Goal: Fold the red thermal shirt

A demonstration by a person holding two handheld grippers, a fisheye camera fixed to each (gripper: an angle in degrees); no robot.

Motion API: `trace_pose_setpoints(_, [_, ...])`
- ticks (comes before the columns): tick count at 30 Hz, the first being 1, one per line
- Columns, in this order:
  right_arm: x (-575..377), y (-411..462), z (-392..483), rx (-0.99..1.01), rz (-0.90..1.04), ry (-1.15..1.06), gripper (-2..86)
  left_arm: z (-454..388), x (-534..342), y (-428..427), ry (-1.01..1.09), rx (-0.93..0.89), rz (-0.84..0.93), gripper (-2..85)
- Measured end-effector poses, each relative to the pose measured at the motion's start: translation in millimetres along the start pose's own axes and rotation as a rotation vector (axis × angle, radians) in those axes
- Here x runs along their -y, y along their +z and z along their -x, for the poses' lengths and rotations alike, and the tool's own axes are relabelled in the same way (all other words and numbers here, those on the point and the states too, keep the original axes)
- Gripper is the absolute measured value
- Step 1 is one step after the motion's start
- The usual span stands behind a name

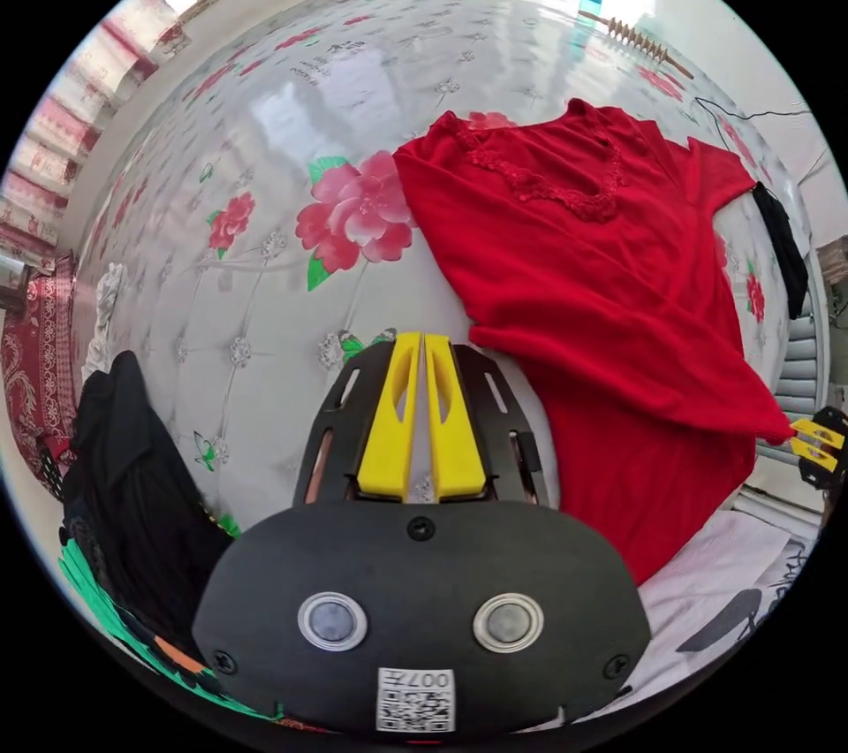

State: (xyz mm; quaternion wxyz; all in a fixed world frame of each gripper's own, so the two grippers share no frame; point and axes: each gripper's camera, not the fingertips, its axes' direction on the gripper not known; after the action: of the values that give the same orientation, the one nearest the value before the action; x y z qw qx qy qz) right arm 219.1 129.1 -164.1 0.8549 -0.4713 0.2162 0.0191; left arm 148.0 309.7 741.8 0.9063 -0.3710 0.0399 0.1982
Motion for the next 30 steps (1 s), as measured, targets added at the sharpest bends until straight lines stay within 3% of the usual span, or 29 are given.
trace_pose_setpoints(4, [4.0,-3.2,-18.6,-0.081,0.005,0.003,0.1,-9.6,-4.4,-8.5,0.071,-0.05,-0.086,6.0])
trace_pose_setpoints(8, [4.3,-44.2,-41.6,-0.24,-0.094,-0.02,0.1,-11.6,1.4,16.2,0.056,0.113,0.032,0.7])
trace_pose_setpoints(11, [-2.4,-52.9,-41.6,-0.32,-0.139,-0.053,0.1,-7.3,-12.6,16.4,0.094,0.119,-0.011,-0.6])
trace_pose_setpoints(18, [-26.1,56.6,-65.9,-0.045,0.166,-0.068,0.2,20.9,-31.7,-11.8,0.021,-0.001,-0.12,-0.9])
trace_pose_setpoints(24, [-42.8,17.4,-146.5,0.147,0.117,-0.027,1.0,27.5,-21.6,-25.9,0.037,-0.05,-0.163,-0.8])
trace_pose_setpoints(30, [-72.6,-31.6,-255.9,0.312,-0.072,0.144,0.7,27.3,-23.8,3.9,0.082,0.007,-0.041,-0.9])
